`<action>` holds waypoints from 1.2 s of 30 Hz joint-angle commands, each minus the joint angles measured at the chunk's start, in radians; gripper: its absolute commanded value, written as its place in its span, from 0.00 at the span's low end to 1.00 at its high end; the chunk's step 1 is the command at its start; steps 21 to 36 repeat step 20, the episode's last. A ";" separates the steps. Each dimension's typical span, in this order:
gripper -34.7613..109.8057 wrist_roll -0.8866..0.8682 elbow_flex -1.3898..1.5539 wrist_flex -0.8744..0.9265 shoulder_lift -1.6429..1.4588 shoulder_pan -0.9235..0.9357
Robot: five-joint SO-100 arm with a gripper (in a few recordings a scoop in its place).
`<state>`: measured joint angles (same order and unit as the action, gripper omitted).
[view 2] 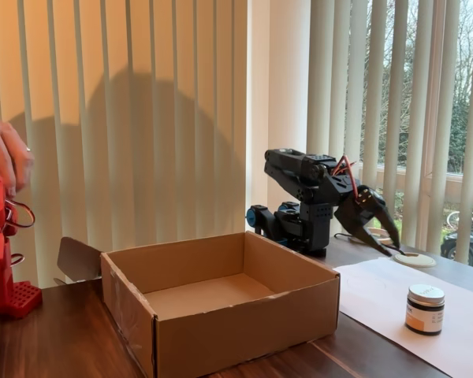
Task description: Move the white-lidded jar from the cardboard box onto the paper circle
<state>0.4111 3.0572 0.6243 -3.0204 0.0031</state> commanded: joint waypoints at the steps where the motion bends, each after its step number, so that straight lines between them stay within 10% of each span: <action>1: 0.24 -0.080 -0.006 0.156 -0.121 0.008; 15: 0.24 -0.221 -0.012 0.611 -0.390 -0.032; 36: 0.24 -0.216 -0.014 0.626 -0.394 -0.032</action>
